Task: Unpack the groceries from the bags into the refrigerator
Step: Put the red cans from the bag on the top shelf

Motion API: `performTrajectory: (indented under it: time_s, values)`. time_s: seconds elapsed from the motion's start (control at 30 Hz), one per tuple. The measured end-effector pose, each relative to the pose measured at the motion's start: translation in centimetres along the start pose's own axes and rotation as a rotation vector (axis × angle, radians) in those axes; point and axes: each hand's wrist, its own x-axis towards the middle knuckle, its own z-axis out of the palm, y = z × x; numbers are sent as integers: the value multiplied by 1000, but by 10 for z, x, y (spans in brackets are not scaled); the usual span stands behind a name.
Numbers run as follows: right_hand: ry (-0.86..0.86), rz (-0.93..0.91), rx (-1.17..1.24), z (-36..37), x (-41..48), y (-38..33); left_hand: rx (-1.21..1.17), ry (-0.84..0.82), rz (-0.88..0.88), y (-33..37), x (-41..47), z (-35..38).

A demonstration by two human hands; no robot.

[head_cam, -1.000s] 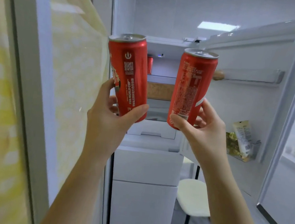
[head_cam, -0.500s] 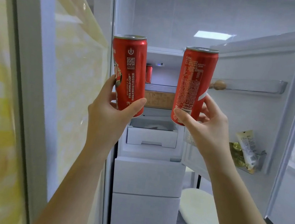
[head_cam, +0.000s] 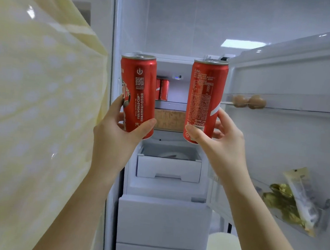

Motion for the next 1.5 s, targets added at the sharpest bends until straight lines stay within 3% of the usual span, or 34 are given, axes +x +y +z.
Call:
performTrajectory:
  time_s: [0.37, 0.77, 1.17, 1.5]
  values:
    - [-56, -10, 18, -13, 80, 89, 70, 67, 11, -49, 46, 92]
    - [-63, 32, -13, 9, 139, 174, 150, 52, -28, -120, 92, 138]
    - [-11, 18, 2, 85, 228, 259, 91, 33, -6, -226, 196, 181]
    - [52, -28, -163, 166, 342, 332, 120, -31, 55, -295, 312, 230]
